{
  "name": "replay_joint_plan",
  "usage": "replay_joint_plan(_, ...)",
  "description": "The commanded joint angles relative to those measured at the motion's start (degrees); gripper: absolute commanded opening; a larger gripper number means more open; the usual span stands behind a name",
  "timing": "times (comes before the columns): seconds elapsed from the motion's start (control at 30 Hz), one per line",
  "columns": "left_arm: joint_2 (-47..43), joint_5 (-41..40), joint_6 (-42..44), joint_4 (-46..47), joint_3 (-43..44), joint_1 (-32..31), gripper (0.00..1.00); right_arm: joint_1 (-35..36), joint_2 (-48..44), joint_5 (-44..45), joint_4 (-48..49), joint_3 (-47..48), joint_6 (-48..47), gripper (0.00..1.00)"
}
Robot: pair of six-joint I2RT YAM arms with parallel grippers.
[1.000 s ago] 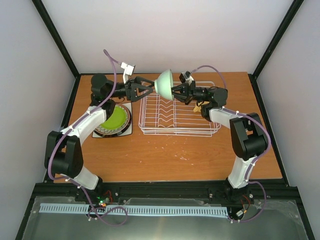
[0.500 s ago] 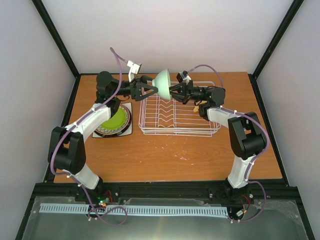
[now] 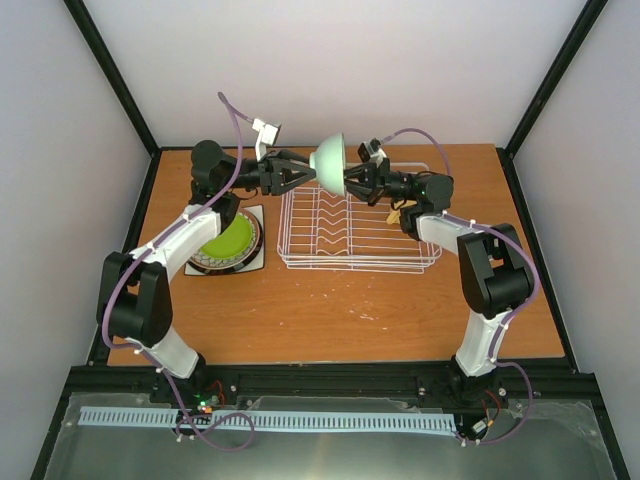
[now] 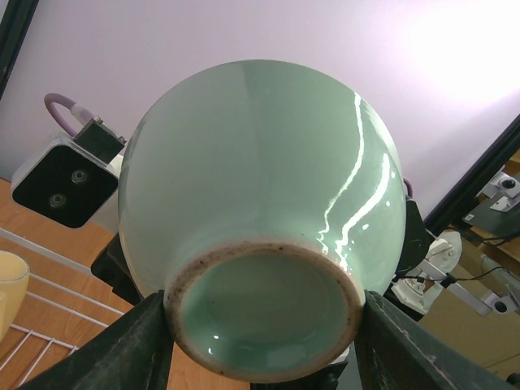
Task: Load the mixed dishes into the dish rack
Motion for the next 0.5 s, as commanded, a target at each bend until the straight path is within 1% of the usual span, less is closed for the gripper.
replay_joint_plan(0.0, 0.8, 0.5, 0.7, 1.8, 2.7, -1.5, 0.44, 1.7, 0.4, -0.2, 10.2, 1.1, -0.3, 0.03)
replay_joint_plan(0.07, 1.0, 0.8, 0.6, 2.0, 2.8, -1.6, 0.32, 1.7, 0.4, -0.3, 10.2, 0.8, -0.4, 0.03)
replay_joint_plan(0.1, 1.1, 0.9, 0.6, 2.2, 2.8, -1.6, 0.22, 1.7, 0.5, -0.4, 10.2, 0.6, -0.4, 0.03)
replay_joint_plan(0.13, 1.1, 0.7, 0.5, 2.1, 2.8, -1.6, 0.09, 1.7, 0.5, -0.4, 10.2, 0.4, -0.5, 0.03)
replay_joint_plan(0.17, 1.1, 0.6, 0.6, 2.0, 2.7, -1.6, 0.01, 1.7, 0.5, -0.5, 10.2, 0.3, -0.5, 0.03)
replay_joint_plan(0.33, 0.7, 0.5, 1.8, 1.2, 2.4, -1.7, 0.01, 1.7, 0.7, -0.5, 10.2, -0.4, -0.9, 0.04)
replay_joint_plan(0.4, -0.1, -0.2, 4.1, -1.3, 2.5, -1.7, 0.01, 1.7, 0.9, -0.4, 10.2, -0.6, -0.9, 0.10)
replay_joint_plan(0.47, -1.0, -0.9, 6.0, -4.5, 2.8, -1.7, 0.01, 1.7, 1.0, -0.2, 10.2, -0.8, -1.1, 0.14)
